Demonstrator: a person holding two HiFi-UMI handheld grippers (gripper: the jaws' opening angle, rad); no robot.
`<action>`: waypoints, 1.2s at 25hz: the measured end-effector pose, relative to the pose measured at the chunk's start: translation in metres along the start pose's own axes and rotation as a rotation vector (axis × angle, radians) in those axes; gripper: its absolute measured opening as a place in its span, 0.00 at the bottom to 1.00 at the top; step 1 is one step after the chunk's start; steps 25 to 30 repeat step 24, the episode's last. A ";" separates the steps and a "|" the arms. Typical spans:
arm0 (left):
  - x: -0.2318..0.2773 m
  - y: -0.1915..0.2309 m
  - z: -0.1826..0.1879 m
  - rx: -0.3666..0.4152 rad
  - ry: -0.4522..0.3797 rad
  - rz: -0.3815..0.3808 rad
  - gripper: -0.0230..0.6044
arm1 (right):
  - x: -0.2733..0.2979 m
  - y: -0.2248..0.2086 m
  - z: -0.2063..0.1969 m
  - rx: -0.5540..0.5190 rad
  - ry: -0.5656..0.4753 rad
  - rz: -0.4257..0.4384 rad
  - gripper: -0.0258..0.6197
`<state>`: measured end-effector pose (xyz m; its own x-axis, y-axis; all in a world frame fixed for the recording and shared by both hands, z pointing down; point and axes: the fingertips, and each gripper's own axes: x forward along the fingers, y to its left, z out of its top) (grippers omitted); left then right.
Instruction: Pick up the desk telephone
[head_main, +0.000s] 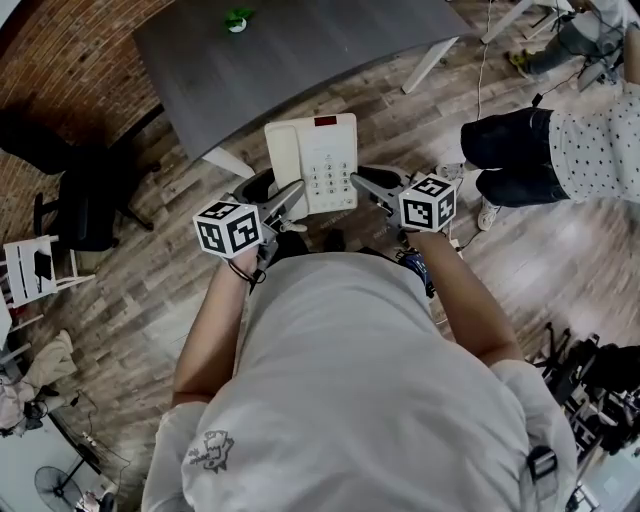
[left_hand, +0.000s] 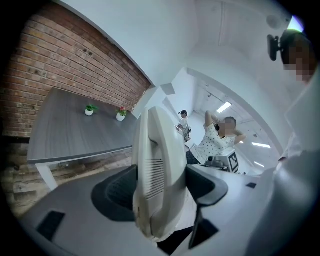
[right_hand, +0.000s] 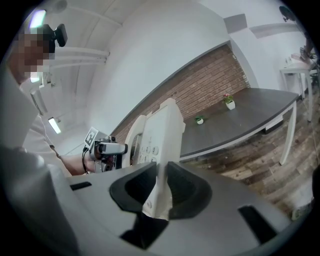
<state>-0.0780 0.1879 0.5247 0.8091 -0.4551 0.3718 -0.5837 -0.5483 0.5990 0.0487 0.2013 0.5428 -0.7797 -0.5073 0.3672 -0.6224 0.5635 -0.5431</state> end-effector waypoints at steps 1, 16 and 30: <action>-0.001 0.000 0.000 0.002 -0.002 0.001 0.55 | 0.000 0.001 0.000 -0.002 -0.001 0.003 0.16; 0.000 0.000 0.003 0.016 -0.004 0.006 0.55 | 0.001 0.000 0.000 0.005 -0.016 0.003 0.16; 0.000 -0.002 0.004 0.015 -0.013 0.009 0.55 | -0.002 0.000 0.003 0.003 -0.027 0.003 0.16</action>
